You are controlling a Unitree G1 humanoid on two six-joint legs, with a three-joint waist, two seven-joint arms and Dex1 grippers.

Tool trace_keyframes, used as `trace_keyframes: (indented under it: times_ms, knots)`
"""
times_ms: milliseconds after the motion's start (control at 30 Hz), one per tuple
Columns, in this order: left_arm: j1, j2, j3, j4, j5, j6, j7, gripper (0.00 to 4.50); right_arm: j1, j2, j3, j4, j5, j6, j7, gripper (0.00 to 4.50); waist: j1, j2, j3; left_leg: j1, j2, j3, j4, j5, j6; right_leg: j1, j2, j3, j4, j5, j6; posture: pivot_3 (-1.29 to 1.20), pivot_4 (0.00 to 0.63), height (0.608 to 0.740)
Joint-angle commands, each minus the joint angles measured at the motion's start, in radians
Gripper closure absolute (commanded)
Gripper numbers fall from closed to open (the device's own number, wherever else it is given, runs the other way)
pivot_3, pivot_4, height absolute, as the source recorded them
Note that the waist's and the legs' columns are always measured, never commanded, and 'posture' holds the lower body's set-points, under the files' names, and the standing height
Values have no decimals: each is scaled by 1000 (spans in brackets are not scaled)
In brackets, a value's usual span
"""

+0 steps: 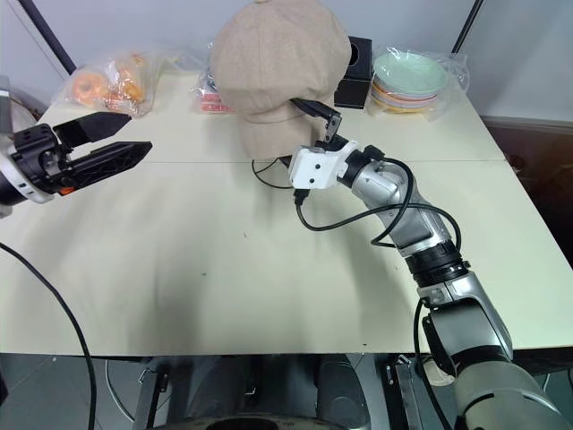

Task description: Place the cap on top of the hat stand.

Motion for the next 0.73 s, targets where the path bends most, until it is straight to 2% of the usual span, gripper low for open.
trace_keyframes:
  times_ms: [33, 167, 267, 400, 467, 533, 633, 733]
  knots:
    - [-23, 13, -3, -11, 5, -23, -14, 0, 80, -53, -78, -141, 25, 40, 24, 58, 4, 0, 0, 0, 0, 0, 0, 0, 0, 0, 0, 0, 0, 0, 0, 0, 150, 740]
    - [-18, 21, -12, -4, 21, -31, -37, 0, 214, -144, -163, -286, 141, 93, 130, 58, 6, 0, 0, 0, 0, 0, 0, 0, 0, 1, 0, 0, -1, 0, 0, 0, 150, 740]
    - [-19, 32, -16, 21, 44, -45, -65, 0, 301, -241, -286, -387, 384, 209, 289, 58, 5, 0, 0, 0, 0, 0, 0, 0, 0, 1, 0, 0, -1, 0, 0, 0, 150, 740]
    - [-20, 48, -28, 51, 84, -73, -102, 0, 318, -392, -426, -433, 746, 580, 531, 58, 1, 1, 1, 2, 1, 0, 0, 0, 1, 2, -1, 0, -1, 0, 0, 0, 150, 740]
    - [-22, 52, -30, 61, 98, -83, -116, 0, 290, -462, -490, -402, 905, 755, 619, 58, 3, 1, 0, 2, 2, 0, -1, 0, 1, 2, -1, 0, -1, -1, -1, 0, 150, 740]
    - [-28, 54, -29, 71, 105, -90, -124, 0, 236, -508, -525, -326, 998, 897, 664, 58, 2, 1, 1, 3, 3, 0, -1, 0, 1, 3, -1, 0, -2, -1, -3, 0, 150, 740]
    - [-36, 56, -27, 79, 116, -99, -131, 0, 159, -544, -530, -253, 1084, 1061, 693, 58, 3, 1, 1, 3, 3, 1, -2, 0, 1, 3, -1, 1, -2, -2, -4, 0, 150, 740]
    - [-37, 60, -26, 79, 135, -107, -135, 0, 101, -533, -532, -238, 1138, 1135, 705, 58, 3, 1, 1, 3, 3, 1, -3, 0, 1, 2, -1, 1, -2, -2, -4, 0, 150, 740]
